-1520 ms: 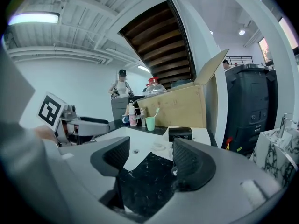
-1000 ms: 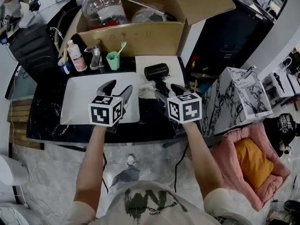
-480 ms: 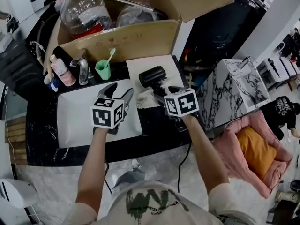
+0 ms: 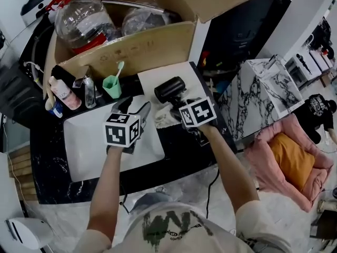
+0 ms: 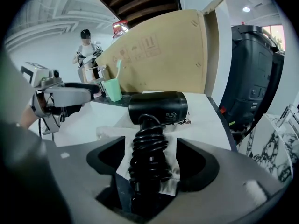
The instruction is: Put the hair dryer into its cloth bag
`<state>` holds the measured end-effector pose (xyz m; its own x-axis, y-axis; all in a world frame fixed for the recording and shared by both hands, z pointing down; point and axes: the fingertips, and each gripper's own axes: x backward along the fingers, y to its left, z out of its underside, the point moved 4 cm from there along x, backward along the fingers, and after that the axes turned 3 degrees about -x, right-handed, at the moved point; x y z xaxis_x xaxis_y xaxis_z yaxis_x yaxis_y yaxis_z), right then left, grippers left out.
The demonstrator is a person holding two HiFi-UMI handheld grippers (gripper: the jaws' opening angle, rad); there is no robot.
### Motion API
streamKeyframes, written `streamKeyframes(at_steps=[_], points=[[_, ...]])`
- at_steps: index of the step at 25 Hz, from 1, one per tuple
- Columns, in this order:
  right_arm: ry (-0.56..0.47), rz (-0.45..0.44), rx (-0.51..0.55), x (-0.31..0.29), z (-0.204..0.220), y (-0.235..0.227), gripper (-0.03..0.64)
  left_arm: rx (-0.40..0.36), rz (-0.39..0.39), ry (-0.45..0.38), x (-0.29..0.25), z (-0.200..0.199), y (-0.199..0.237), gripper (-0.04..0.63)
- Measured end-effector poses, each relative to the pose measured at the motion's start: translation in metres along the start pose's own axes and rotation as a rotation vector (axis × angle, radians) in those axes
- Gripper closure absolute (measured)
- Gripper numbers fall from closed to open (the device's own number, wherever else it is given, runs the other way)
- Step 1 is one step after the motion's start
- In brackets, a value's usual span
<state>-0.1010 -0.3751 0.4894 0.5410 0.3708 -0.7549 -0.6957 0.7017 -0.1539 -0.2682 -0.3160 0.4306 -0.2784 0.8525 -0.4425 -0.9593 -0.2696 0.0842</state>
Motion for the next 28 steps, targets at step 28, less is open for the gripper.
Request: streamKeyframes(at_steps=[28], points=[[0.106, -0.002, -0.066, -0.014, 0.003, -0.001, 0.356, -0.042, 0.080, 0.023, -0.012, 0.000, -0.007, 0.311]])
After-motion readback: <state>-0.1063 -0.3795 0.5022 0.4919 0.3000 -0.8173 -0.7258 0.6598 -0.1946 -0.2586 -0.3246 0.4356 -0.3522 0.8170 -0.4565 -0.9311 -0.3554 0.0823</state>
